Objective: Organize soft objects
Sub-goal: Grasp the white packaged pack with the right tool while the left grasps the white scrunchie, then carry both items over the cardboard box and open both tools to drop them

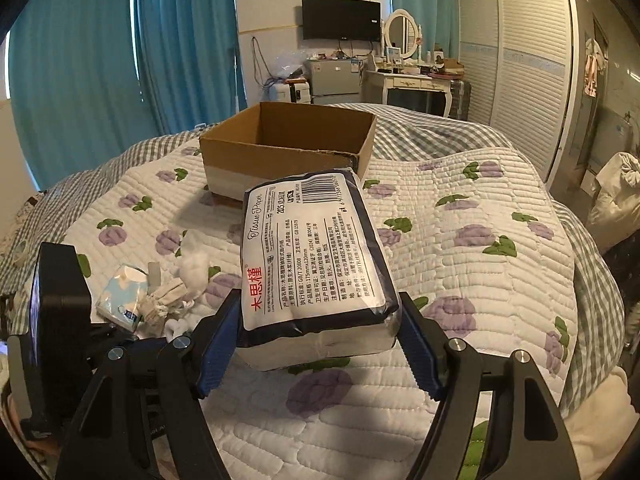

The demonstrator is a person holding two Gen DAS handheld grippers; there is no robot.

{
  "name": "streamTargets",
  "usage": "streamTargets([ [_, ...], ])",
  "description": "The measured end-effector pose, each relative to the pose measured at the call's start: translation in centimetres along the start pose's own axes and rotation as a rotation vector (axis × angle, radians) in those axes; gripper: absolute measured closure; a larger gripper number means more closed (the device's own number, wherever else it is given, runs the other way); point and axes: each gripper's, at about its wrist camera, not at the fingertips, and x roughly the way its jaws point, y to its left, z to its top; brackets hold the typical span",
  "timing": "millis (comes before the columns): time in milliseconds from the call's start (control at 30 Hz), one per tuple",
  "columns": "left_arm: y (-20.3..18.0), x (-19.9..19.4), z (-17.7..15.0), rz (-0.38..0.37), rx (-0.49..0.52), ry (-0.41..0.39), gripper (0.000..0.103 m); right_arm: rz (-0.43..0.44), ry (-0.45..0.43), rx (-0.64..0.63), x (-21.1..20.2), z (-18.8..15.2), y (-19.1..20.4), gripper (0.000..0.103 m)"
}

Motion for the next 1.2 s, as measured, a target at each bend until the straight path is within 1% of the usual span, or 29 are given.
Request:
streamTargets([
  [100,0.7,-0.9,0.0,0.010,-0.005,-0.031,0.068,0.006,-0.014,-0.007,-0.6,0.1,0.4,0.030],
  [233,1.3,-3.7,0.2,0.023,-0.029,-0.102,0.068,0.015,-0.043,-0.014,-2.1,0.7,0.9,0.030],
  [333,1.8,-5.9,1.2,0.005,-0.043,-0.159,0.068,0.025,-0.088,-0.021,-3.6,1.9,1.3,0.030],
  [400,2.0,-7.0,2.3,-0.005,-0.041,-0.188,0.068,0.034,-0.123,-0.033,-4.5,3.1,1.6,0.030],
  [500,2.3,-9.3,4.8,0.011,-0.027,-0.269,0.068,0.039,-0.184,-0.048,-5.9,5.5,2.1,0.030],
  [567,2.9,-10.4,6.4,0.002,-0.034,-0.316,0.068,0.036,-0.218,-0.054,-6.6,7.2,2.3,0.030],
  [633,3.7,-11.0,8.1,0.000,-0.038,-0.349,0.068,0.029,-0.239,-0.062,-6.7,8.9,2.4,0.030],
  [700,4.3,-11.5,10.1,0.024,-0.036,-0.384,0.068,0.029,-0.247,-0.065,-6.5,10.5,2.4,0.030],
  [833,6.0,-11.3,13.9,0.057,-0.036,-0.418,0.068,0.042,-0.238,-0.068,-4.3,14.2,1.8,0.030],
  [900,6.9,-10.5,16.2,0.070,-0.036,-0.426,0.068,0.027,-0.236,-0.077,-3.0,15.8,1.5,0.030],
  [967,7.5,-9.4,17.9,0.103,-0.038,-0.426,0.068,0.033,-0.221,-0.071,-0.7,18.0,0.8,0.030],
  [1000,8.0,-8.3,19.2,0.116,-0.040,-0.416,0.068,0.039,-0.214,-0.063,0.2,18.7,0.5,0.030],
  [1067,8.5,-6.0,21.1,0.117,-0.039,-0.392,0.068,0.052,-0.188,-0.044,2.9,20.2,-0.3,0.030],
  [1100,8.7,-5.1,21.6,0.119,-0.036,-0.382,0.068,0.056,-0.168,-0.035,4.9,20.9,-0.6,0.030],
  [1200,9.3,-1.8,23.3,0.121,-0.022,-0.355,0.068,0.066,-0.119,-0.015,9.2,21.6,-1.4,0.030],
])
